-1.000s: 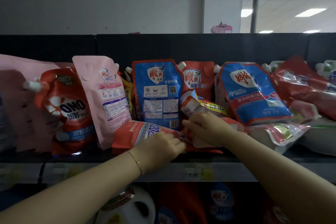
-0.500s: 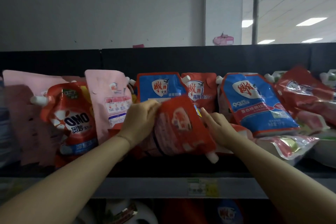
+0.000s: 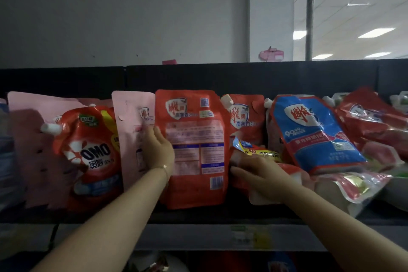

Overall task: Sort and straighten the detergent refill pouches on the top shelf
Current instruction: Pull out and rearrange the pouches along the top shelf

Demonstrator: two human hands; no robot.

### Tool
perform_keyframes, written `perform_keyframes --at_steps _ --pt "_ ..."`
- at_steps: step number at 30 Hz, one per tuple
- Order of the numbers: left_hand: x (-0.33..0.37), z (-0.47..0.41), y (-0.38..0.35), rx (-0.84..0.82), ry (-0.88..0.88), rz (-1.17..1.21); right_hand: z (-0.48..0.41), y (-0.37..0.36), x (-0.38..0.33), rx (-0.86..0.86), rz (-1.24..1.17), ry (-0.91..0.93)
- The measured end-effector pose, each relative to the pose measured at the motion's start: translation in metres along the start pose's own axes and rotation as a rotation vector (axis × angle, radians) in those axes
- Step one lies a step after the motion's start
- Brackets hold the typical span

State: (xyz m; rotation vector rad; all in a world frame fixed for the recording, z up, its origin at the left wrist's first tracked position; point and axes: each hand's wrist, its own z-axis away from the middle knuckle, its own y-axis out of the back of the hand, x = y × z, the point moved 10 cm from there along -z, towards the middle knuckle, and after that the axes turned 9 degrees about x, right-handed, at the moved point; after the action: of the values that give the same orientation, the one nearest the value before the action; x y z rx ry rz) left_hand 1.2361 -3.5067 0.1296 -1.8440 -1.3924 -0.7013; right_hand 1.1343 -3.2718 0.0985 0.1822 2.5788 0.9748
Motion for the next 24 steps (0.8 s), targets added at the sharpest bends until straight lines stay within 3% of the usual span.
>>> perform_keyframes --at_steps 5,10,15,20,24 --pt "0.022 0.008 0.011 0.028 -0.227 0.008 0.000 -0.013 -0.011 -0.103 0.471 0.044" --pt "0.053 0.044 0.027 0.056 -0.569 -0.100 0.006 -0.012 -0.017 -0.096 0.457 0.024" --pt "0.075 0.101 -0.003 -0.305 -0.798 0.010 0.013 -0.002 -0.015 -0.073 0.402 0.028" --pt "0.072 0.137 -0.051 -0.700 -0.650 -0.019 0.027 0.008 0.011 -0.122 0.625 -0.044" --pt "0.081 0.159 -0.092 -0.851 -0.746 -0.190 0.036 0.011 0.016 -0.137 0.654 -0.065"
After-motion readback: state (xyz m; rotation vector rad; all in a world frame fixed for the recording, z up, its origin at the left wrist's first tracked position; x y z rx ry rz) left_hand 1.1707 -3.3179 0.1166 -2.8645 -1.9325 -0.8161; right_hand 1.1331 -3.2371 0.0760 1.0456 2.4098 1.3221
